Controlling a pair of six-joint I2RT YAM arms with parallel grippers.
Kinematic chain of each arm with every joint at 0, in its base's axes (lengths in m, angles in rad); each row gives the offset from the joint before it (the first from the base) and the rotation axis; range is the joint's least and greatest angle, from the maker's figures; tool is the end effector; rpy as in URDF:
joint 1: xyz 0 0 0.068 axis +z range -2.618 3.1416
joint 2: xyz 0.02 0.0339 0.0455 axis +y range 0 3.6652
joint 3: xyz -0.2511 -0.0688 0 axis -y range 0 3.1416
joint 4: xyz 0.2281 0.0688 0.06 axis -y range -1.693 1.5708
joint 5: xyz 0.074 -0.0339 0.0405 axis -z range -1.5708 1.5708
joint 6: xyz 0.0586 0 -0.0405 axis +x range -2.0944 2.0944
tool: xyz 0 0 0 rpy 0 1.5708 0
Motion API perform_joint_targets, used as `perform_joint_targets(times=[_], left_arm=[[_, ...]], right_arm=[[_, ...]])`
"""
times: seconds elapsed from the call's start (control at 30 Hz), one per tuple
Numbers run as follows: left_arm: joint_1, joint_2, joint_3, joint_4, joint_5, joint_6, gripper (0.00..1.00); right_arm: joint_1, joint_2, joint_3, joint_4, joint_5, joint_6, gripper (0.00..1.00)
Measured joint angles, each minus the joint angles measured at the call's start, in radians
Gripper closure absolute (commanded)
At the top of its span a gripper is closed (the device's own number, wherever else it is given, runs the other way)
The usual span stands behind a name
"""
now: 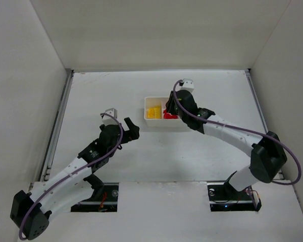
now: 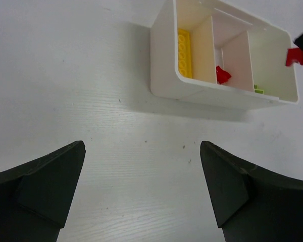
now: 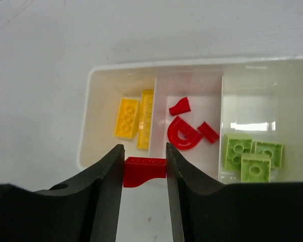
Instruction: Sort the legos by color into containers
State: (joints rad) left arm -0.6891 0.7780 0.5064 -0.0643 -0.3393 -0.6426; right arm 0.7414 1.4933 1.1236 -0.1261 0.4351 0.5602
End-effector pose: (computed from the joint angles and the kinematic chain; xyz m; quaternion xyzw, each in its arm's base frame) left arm 0.1660 -0.1115 0.2437 -0.0790 0.8057 -0.2442 0.5338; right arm 0.2724 0.2160 0.2769 0.0342 0.8453 0.1554 0.5101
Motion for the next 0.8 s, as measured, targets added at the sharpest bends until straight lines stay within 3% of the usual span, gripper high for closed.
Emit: perform_joint_targets(times=[0.13,0.23,0.47,0.5,0.8], left_arm=[[-0.002,-0.045,-0.025,-0.008,0.015,-0.008,0.00],[0.012,-0.063,-0.032,-0.021,0.019,-0.013,0.00],[0.030,-0.066,-0.033,-0.068,0.023,-0.016,0.00],[0.031,-0.068,-0.033,-0.077,0.023,-0.016,0.00],[0.037,-0.101,-0.026,-0.185,0.023,-0.016,0.00]], right_arm=[[-0.034,0.109,0.046,0.006,-0.011,-0.034,0.58],[-0.043,0.150,0.050,0.002,-0.016,-0.046,0.42],[-0.047,0.084,0.052,0.000,-0.018,-0.066,0.20],[-0.047,0.053,0.044,0.005,-0.017,-0.067,0.00],[0.007,-0.459,-0.269,-0.002,0.122,-0.067,0.00]])
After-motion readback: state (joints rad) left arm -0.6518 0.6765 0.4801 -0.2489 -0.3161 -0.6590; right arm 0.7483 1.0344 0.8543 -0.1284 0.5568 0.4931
